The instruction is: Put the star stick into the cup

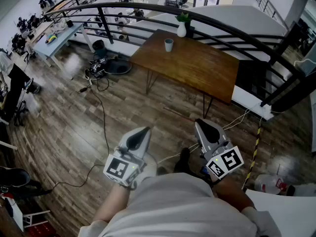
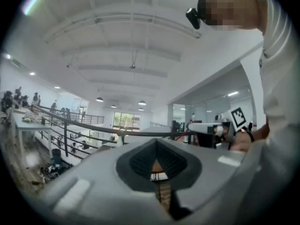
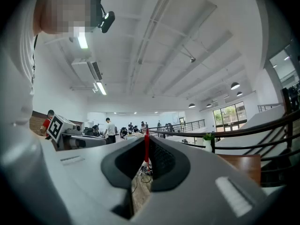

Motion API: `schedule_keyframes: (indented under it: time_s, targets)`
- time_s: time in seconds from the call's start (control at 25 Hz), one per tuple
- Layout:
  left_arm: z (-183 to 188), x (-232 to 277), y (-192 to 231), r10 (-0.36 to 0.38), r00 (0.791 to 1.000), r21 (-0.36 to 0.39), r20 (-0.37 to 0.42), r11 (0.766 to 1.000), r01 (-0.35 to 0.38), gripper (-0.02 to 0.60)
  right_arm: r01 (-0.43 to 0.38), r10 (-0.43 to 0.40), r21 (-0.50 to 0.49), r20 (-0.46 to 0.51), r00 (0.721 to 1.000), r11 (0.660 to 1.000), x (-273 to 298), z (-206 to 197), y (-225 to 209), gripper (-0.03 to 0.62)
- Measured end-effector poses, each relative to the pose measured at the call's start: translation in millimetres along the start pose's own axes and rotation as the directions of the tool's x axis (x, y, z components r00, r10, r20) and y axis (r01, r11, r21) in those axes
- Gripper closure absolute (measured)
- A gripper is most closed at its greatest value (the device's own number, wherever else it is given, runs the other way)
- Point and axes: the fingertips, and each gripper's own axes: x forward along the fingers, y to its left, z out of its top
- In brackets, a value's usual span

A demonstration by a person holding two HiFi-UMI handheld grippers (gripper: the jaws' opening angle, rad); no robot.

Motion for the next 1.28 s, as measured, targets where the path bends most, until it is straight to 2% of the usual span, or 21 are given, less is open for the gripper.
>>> schedule_keyframes:
  time_s: [0.28,0.4,0.64,0.92,1.16,1.28]
  targets:
    - [-7,20,3,-0.019,1.000,0.011,-0.005,1.000,0.019,0.580,-0.008,0.007,-0.010,-0.026,1.000,1.000,7,-4,-14,0.571]
    - [-5,31,6,-0.007,1.000,-0.012,-0.005,1.000,0.007,0.580,-0.006,0.006,-0.004,-0.047,0.999,1.000,12,-11,-26,0.571]
    - [-16,66,21,0.005,1.000,-0.032,-0.020,0.999,-0.006,0.580,-0.001,0.001,0.011,-0.025,1.000,1.000,27,-12,-62,0.571]
    - [-8,150,37,-0.003,1.000,-0.034,-0.031,0.999,0.002,0.580,0.006,-0.005,0.037,-0.028,1.000,0.999,53,-12,-140,0.571]
    - [1,237,42,0.005,1.000,0.005,-0.020,1.000,-0.005,0.580,-0.022,0.023,0.033,-0.013,1.000,0.999,73,3,-224,0.571]
    - [14,273,34,0.004,1.000,0.019,-0.005,1.000,-0.004,0.580,-0.049,0.049,0.017,-0.007,0.999,0.999,80,11,-253,0.571]
